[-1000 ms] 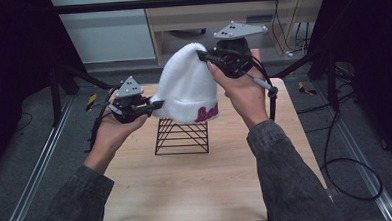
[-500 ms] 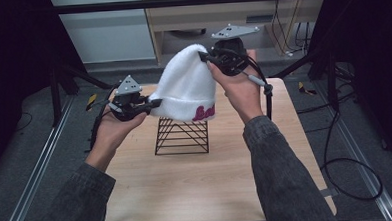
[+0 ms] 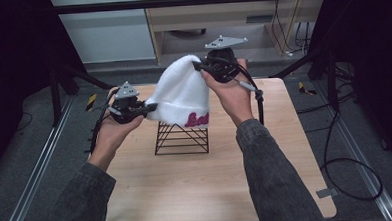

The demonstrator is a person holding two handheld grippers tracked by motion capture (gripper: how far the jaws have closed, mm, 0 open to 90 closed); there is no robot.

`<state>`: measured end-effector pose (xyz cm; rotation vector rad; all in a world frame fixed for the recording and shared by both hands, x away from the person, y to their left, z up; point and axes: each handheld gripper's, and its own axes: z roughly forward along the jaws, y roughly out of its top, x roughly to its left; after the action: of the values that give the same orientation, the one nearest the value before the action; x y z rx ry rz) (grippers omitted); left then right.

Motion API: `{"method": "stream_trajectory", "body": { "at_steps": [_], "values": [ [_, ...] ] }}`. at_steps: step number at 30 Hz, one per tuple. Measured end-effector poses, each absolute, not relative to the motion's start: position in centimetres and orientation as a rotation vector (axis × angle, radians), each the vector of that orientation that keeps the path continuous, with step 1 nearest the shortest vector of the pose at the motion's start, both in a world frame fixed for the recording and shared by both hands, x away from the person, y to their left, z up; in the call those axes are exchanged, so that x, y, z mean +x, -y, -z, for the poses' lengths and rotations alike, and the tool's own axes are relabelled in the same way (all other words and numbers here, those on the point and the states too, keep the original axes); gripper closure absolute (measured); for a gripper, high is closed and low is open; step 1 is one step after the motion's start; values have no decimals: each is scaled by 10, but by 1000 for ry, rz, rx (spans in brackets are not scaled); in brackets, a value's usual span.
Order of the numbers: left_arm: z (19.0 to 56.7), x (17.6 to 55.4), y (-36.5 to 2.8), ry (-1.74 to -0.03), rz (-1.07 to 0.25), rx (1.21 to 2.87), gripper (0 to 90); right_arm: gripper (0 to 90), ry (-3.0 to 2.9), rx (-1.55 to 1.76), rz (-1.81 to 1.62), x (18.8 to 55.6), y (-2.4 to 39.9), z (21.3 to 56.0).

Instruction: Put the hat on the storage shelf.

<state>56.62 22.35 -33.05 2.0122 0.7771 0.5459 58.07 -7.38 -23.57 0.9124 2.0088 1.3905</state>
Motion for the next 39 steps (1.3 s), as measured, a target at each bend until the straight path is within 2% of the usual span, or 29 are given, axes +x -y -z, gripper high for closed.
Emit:
{"method": "stream_trajectory", "body": {
  "at_steps": [14,39],
  "values": [
    [344,565,-236,-796,-565,2018,762,825,-2057,850,-1395,569,60,241],
    [365,550,-246,-781,-510,2033,753,817,-2146,805,-1353,551,53,256]
  ]
}}
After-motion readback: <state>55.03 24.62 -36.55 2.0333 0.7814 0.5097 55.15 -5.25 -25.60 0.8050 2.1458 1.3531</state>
